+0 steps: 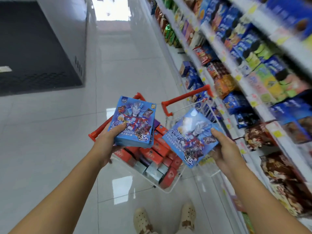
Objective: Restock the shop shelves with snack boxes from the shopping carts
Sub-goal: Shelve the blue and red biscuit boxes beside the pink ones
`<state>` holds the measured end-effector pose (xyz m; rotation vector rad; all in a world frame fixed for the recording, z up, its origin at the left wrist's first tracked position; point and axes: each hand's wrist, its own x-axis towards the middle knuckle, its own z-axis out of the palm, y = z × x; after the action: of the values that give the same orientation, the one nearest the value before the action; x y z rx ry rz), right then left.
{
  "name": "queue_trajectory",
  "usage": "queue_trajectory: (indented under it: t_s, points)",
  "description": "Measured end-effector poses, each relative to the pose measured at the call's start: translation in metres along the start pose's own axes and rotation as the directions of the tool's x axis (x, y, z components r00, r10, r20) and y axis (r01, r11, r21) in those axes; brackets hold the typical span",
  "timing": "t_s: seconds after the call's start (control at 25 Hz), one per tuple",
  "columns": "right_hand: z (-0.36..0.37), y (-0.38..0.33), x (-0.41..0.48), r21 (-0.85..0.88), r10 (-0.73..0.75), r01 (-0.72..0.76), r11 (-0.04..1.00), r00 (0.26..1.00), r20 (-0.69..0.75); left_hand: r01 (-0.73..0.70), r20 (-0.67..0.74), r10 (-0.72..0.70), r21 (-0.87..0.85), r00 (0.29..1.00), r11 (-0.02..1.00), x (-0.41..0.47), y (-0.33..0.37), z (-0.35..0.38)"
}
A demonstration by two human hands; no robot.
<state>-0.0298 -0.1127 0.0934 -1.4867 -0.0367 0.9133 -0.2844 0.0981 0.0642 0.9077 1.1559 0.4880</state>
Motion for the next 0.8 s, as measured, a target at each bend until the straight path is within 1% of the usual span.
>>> queue_trajectory:
  t_s: [0.12, 0.24, 0.36, 0.48, 0.6, 0.68, 0.76, 0.8]
  points:
    - [-0.026, -0.037, -0.033, 0.129, -0.013, 0.017, 0.991, 0.999, -0.03, -0.051, 0.103, 0.044, 0.068, 0.994, 0.996, -0.018, 0.028, 0.036]
    - [-0.057, -0.068, -0.06, 0.191, -0.054, 0.066, 0.979, 0.996, -0.067, -0.136, 0.251, 0.102, 0.125, 0.963, 0.983, -0.046, 0.048, 0.085]
    - [-0.093, -0.096, -0.083, 0.239, -0.112, 0.133, 0.962, 0.989, -0.097, -0.188, 0.352, 0.126, 0.146, 0.928, 0.971, -0.072, 0.055, 0.14]
    - [-0.144, -0.12, -0.109, 0.278, -0.189, 0.222, 0.934, 0.972, -0.141, -0.211, 0.411, 0.145, 0.118, 0.9, 0.97, -0.106, 0.052, 0.201]
    - [-0.199, -0.145, -0.135, 0.314, -0.225, 0.269, 0.911, 0.959, -0.171, -0.226, 0.448, 0.162, 0.092, 0.879, 0.97, -0.138, 0.047, 0.258]
    - [-0.241, -0.164, -0.153, 0.336, -0.252, 0.321, 0.886, 0.94, -0.232, -0.231, 0.486, 0.159, 0.092, 0.859, 0.969, -0.157, 0.042, 0.301]
    - [-0.284, -0.182, -0.168, 0.352, -0.24, 0.363, 0.862, 0.906, -0.348, -0.239, 0.519, 0.164, 0.079, 0.839, 0.968, -0.173, 0.033, 0.344]
    - [-0.306, -0.19, -0.173, 0.356, -0.224, 0.388, 0.85, 0.878, -0.423, -0.236, 0.534, 0.162, 0.072, 0.829, 0.969, -0.182, 0.029, 0.365]
